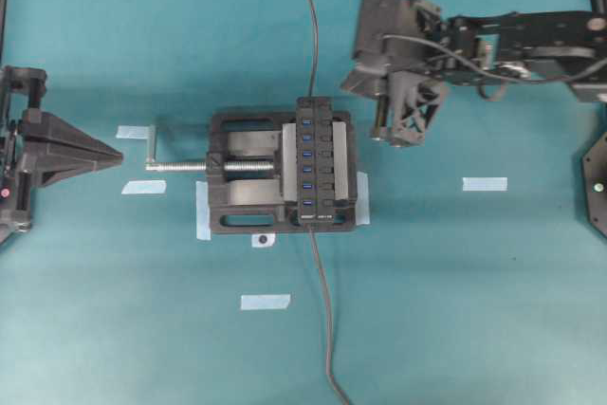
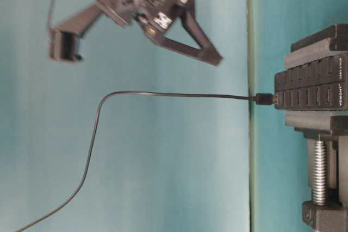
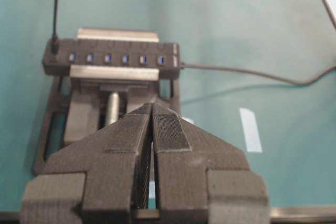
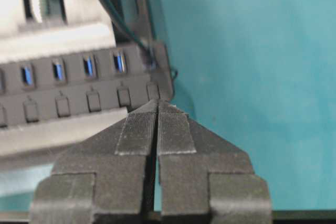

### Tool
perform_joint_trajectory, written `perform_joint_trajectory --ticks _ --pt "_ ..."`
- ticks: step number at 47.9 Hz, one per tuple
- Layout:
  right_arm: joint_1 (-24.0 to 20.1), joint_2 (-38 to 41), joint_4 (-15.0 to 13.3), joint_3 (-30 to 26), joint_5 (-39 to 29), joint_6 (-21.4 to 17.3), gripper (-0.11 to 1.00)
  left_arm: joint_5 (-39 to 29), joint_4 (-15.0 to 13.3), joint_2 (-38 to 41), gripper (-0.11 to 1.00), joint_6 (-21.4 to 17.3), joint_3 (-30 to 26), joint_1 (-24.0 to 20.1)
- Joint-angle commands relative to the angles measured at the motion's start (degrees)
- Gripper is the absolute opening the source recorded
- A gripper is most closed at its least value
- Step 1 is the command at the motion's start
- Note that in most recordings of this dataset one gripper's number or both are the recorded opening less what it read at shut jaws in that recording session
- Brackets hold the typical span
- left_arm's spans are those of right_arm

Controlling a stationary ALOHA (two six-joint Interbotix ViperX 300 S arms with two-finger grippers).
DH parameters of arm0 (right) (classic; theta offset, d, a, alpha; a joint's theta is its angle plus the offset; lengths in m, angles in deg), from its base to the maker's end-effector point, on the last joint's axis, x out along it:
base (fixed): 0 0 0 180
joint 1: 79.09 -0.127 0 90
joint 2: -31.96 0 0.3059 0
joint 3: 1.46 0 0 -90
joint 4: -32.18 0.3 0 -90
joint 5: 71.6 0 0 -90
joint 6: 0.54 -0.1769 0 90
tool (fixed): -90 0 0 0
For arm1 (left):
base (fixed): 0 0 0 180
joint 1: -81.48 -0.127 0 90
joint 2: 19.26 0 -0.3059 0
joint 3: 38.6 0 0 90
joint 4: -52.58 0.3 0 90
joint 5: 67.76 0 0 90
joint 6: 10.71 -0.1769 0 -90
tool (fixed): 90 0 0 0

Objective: Insert the USB into the center port of the fixed hub
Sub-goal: 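Move the right gripper over the black USB plug at the hub's end, then lower the right gripper and close it on the black USB plug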

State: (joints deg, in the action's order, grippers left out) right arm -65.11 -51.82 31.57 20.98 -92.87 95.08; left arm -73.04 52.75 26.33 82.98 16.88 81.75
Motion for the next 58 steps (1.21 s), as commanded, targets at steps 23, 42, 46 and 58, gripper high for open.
perform_joint_trajectory --ticks 23,42,46,58 --pt "-0.35 3.78 0.00 -4.75 -1.93 4.57 0.00 0.18 0.09 -0.18 0.00 0.09 -1.85 -0.09" --pt "-1.41 4.13 -0.09 -3.69 5.19 4.83 0.10 0.18 0.09 -0.18 0.00 0.35 -1.93 -0.09" --pt "-1.58 4.39 -0.09 -3.43 5.98 4.75 0.21 0.18 0.09 -0.18 0.00 0.35 -1.93 0.00" --pt "-2.37 6.15 0.62 -3.87 4.75 4.13 0.85 0.26 0.09 -0.18 0.00 0.35 -2.29 0.00"
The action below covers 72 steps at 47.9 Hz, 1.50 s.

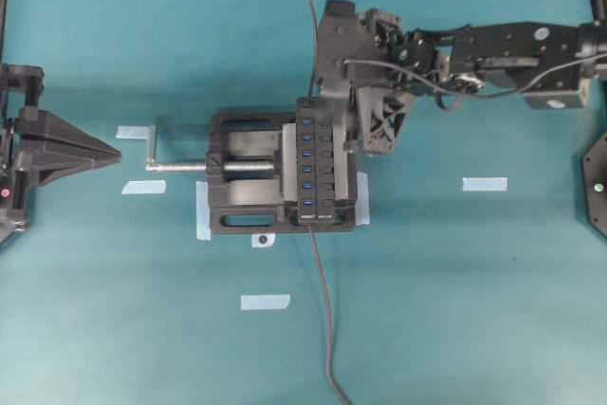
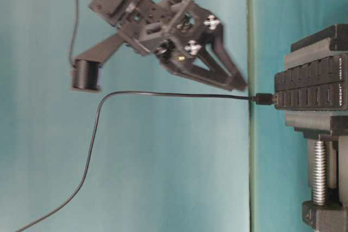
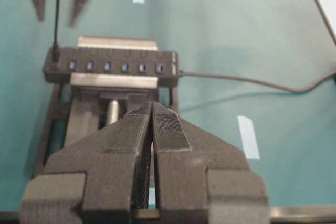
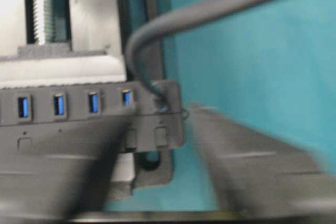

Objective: Insert the USB into the center port of the fixed hub
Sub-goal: 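Lower the right gripper and close it on the black USB plug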

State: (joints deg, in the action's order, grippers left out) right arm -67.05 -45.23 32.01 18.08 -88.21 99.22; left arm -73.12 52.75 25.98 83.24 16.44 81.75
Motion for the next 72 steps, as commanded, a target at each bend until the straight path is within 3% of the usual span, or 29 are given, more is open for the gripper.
perform_joint_trajectory --ticks 1,11,32,59,72 --pt "-0.35 -0.35 0.18 -1.05 0.18 0.00 0.88 0.26 0.09 0.18 0.00 0.09 -1.85 0.00" --pt "-0.35 -0.09 0.18 -1.32 2.37 0.09 0.79 0.26 0.09 0.18 0.00 0.09 -2.02 0.18" --pt "-0.09 2.46 0.18 -1.32 6.50 0.26 0.78 0.26 0.09 0.18 0.00 0.09 -1.85 0.18" --pt "-0.09 2.81 0.09 -1.41 6.59 0.35 0.76 0.26 0.09 0.09 0.00 0.09 -2.02 0.18" --pt "0.00 2.81 0.09 -1.32 6.59 0.09 0.56 0.26 0.09 0.18 0.00 0.09 -1.93 0.18"
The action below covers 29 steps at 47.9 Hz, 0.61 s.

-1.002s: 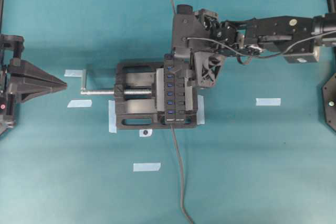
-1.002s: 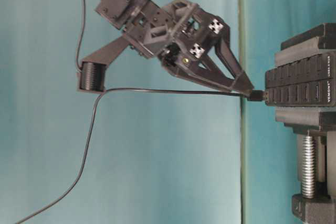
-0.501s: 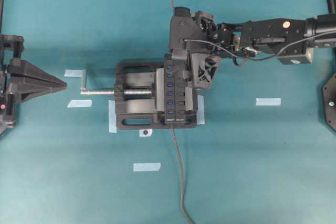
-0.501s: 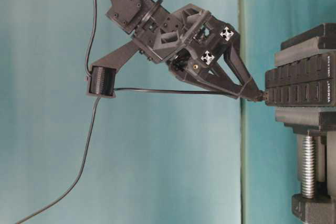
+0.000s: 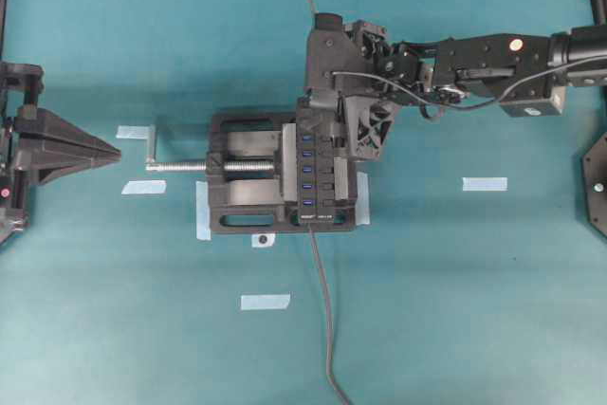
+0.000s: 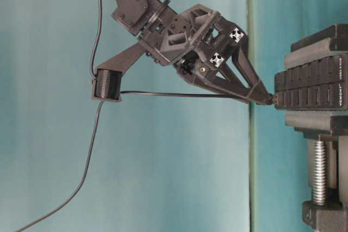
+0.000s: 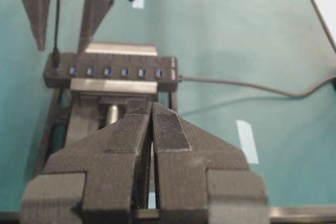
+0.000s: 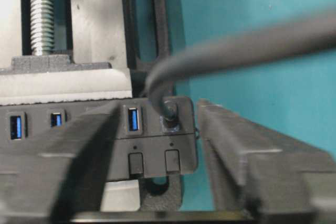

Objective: Insert the USB into the center port of the fixed hub
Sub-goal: 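Lower the right gripper and close it on the black USB plug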

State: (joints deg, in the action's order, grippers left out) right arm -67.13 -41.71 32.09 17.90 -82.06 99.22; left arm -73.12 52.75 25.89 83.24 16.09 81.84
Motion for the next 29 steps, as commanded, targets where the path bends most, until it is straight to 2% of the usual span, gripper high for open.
perform_joint_trajectory --ticks 1,11,29 --pt "0.09 -0.79 0.09 -1.23 0.44 0.09 0.55 0.26 0.09 0.26 0.00 0.09 -1.58 0.09" --pt "0.09 -0.79 0.09 -1.14 0.62 -0.09 0.45 0.26 0.09 0.00 0.00 0.09 -1.49 0.09" --pt "0.18 -0.62 0.09 -1.14 1.32 -0.44 0.42 0.35 0.09 -0.79 0.00 0.18 -1.32 0.18"
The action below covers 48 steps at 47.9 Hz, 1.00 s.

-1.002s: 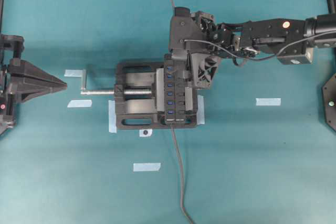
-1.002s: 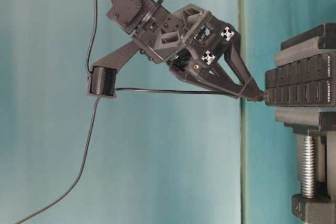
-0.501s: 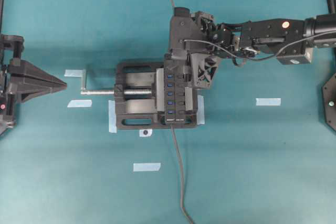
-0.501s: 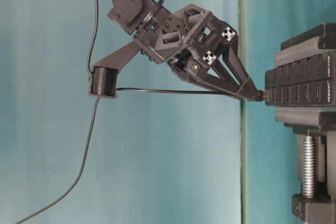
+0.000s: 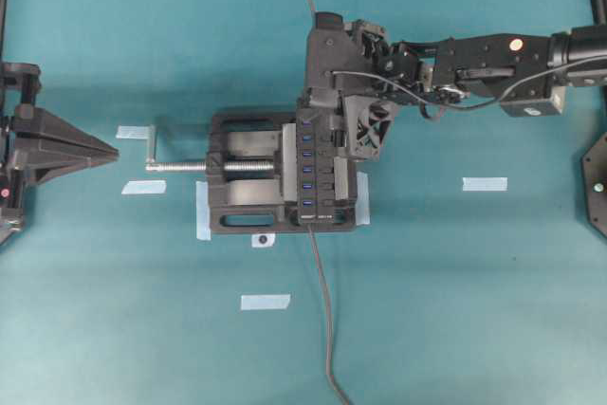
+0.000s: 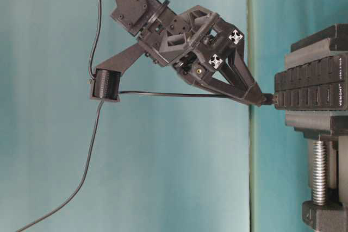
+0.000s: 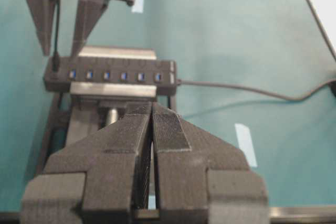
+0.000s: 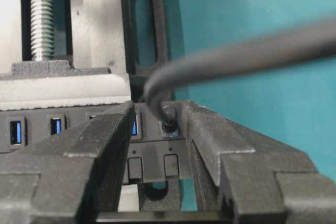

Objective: Insert the USB into the center port of the fixed hub
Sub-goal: 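Lower the right gripper and close it on the black USB plug, then pull the USB plug out of the end port with the right gripper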

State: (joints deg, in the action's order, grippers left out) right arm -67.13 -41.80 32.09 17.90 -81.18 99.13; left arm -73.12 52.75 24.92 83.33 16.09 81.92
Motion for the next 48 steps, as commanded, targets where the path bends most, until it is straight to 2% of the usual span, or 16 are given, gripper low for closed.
perform_joint_trajectory --ticks 1,21,48 --pt "0.18 -0.62 0.09 -1.23 0.44 -0.35 0.42 0.26 0.09 0.18 0.00 0.09 -1.32 0.09" --pt "0.26 -0.53 0.18 -1.49 0.44 -0.35 0.09 0.26 0.09 0.18 0.00 0.09 -1.41 0.09" --pt "-0.18 -0.44 0.44 -2.11 0.18 -0.44 0.07 0.26 0.09 0.18 0.00 0.18 -1.41 0.09"
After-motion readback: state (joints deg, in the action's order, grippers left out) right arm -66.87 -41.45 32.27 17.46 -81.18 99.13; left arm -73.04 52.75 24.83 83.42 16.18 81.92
